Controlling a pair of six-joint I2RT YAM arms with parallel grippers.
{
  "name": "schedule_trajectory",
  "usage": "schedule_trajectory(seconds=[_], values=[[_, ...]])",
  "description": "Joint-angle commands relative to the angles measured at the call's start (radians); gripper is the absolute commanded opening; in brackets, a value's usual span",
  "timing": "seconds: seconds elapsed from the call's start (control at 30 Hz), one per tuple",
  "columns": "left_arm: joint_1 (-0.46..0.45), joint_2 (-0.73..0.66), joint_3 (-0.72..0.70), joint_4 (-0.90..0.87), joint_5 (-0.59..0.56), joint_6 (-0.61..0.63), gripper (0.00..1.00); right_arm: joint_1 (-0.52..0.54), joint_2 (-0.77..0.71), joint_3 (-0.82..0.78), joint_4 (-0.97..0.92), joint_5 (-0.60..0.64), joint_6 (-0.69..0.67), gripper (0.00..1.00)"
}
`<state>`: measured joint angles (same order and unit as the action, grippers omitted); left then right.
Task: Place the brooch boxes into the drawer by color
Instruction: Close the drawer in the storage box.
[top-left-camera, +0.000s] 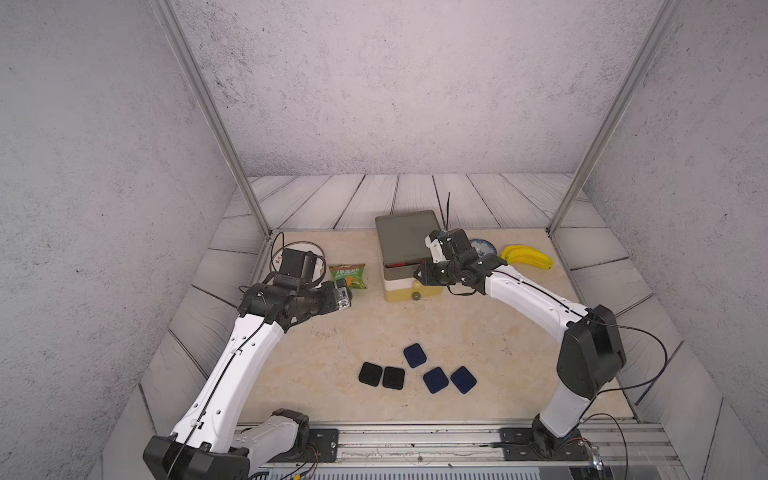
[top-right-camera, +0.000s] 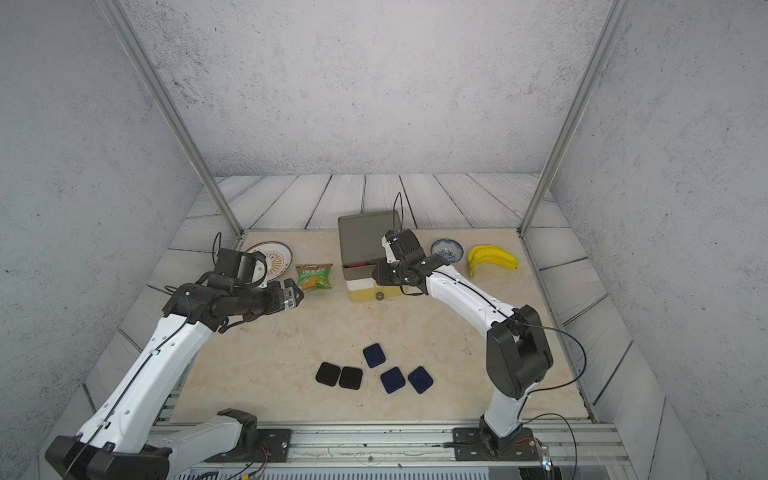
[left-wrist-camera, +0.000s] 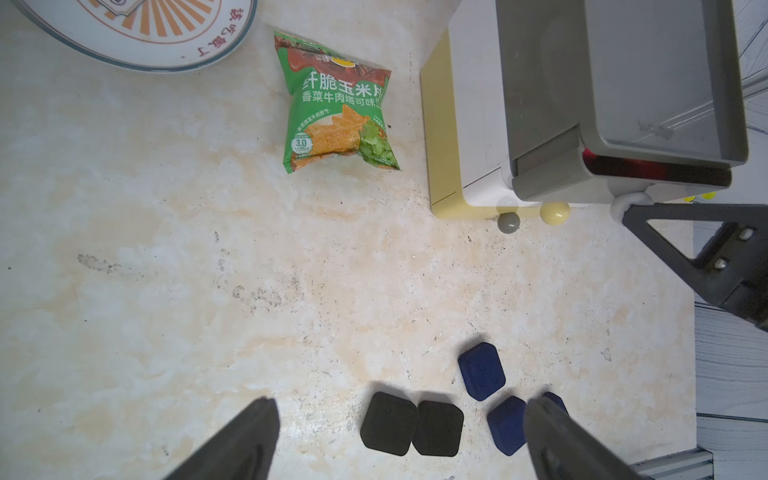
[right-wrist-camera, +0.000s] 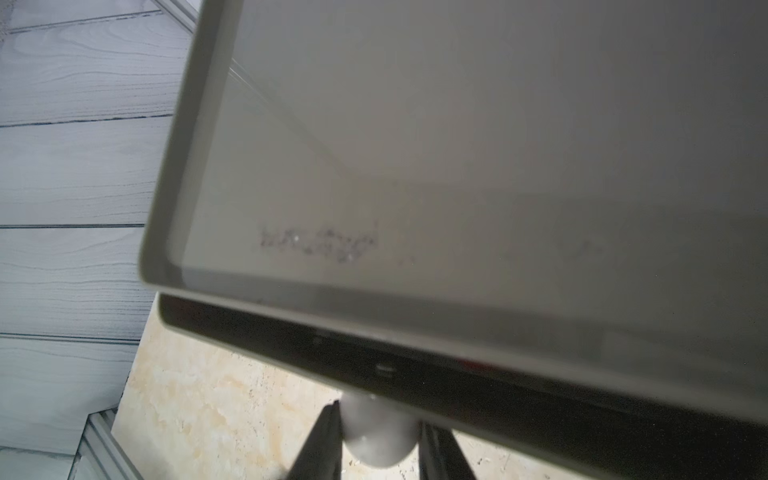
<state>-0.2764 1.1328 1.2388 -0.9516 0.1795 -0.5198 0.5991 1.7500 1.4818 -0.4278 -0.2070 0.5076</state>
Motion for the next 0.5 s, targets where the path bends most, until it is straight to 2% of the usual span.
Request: schedule_trajectory(seconds=[0.0,0.17,0.27,0.33,0.47], values=[[0.008,0.000,0.000,-0.014,-0.017,0.013,0.98,0.002,0.028,0.059,0.015,0.013,-0.053,0.15],[0.008,0.018,0.001,-0.014,-0.019,0.013,0.98,0.002,0.049,0.071,0.019,0.045,-0.072,0.20],[0.009,0.022,0.004,-0.011,-0.022,0.014,0.98,0.002,0.049,0.067,0.021,0.061,-0.082,0.30],[0.008,0.028,0.005,-0.007,-0.023,0.014,0.98,0.002,0.048,0.059,0.021,0.066,-0.087,0.41],[0.007,0.048,0.021,-0.018,-0.007,0.014,0.98,0.001,0.040,0.044,0.027,0.081,-0.096,0.51]])
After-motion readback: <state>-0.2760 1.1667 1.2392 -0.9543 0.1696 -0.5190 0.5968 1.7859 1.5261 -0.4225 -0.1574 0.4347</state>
